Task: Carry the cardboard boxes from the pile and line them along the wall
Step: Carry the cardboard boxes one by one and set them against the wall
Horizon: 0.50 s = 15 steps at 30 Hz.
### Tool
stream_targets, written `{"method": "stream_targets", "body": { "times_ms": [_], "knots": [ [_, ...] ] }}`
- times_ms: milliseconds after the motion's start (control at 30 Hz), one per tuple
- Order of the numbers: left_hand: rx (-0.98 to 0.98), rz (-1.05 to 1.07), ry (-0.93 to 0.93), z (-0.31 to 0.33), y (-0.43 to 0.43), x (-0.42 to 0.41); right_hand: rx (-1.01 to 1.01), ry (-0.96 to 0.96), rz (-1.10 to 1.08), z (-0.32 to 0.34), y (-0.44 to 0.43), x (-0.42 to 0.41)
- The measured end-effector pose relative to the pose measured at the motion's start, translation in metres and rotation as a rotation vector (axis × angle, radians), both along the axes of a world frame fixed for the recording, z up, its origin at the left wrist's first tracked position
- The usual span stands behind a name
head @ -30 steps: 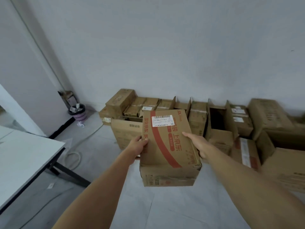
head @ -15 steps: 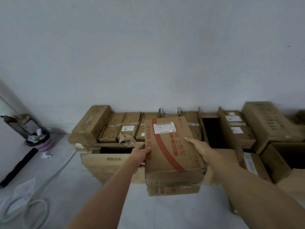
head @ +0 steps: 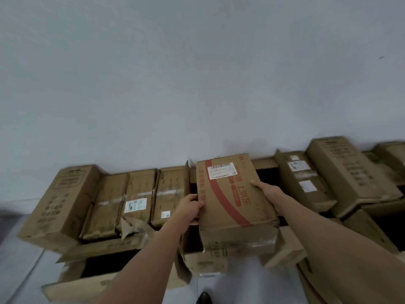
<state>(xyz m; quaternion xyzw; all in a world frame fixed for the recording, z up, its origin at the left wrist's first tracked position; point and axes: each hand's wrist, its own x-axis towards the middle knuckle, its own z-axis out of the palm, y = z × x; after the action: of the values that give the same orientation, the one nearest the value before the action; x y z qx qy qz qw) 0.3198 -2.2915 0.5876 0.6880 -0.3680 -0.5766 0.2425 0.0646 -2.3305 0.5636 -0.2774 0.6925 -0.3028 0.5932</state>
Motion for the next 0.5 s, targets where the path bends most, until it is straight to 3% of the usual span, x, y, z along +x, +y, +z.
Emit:
{"method": "stream_targets", "body": {
  "times_ms": [300,500],
  "knots": [
    [0.098,-0.165,0.041,-0.034,-0.181,-0.038,0.062,0.068,-0.129,-0.011,-0.137,-0.039],
    [0.173,-0.153,0.033,-0.078,-0.274,-0.071,0.098,0.086,-0.013,-0.059,-0.239,-0.066]
  ]
}}
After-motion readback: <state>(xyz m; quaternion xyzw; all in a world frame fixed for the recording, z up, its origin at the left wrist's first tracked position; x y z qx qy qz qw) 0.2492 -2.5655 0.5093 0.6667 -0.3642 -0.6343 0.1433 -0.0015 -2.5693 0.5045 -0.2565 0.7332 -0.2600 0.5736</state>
